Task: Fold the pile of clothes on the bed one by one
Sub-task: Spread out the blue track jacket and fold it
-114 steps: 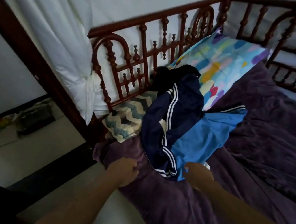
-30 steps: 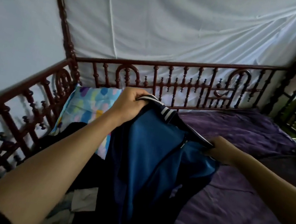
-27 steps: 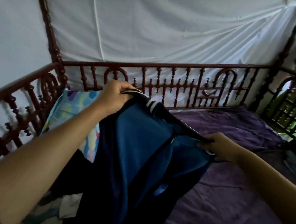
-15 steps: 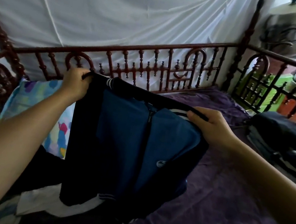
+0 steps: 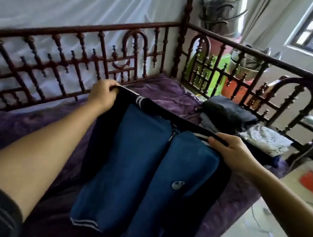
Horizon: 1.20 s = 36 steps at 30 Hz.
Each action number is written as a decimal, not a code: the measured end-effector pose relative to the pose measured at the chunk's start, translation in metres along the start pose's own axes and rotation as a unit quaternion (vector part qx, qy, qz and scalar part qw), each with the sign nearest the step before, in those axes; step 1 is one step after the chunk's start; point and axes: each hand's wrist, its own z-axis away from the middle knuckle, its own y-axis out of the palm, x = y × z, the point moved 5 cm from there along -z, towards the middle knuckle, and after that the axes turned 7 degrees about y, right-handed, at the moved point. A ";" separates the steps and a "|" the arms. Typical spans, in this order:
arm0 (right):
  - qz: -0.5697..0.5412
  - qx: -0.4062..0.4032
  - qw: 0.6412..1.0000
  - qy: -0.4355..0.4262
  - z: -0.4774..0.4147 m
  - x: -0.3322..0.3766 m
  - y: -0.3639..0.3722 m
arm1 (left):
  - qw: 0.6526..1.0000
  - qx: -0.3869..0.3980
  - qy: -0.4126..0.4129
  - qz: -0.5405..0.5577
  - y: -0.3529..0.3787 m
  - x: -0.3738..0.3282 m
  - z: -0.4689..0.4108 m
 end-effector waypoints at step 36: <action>0.446 0.222 0.864 0.075 -0.367 -0.386 0.107 | 0.792 0.161 -0.568 -0.152 0.318 0.212 0.215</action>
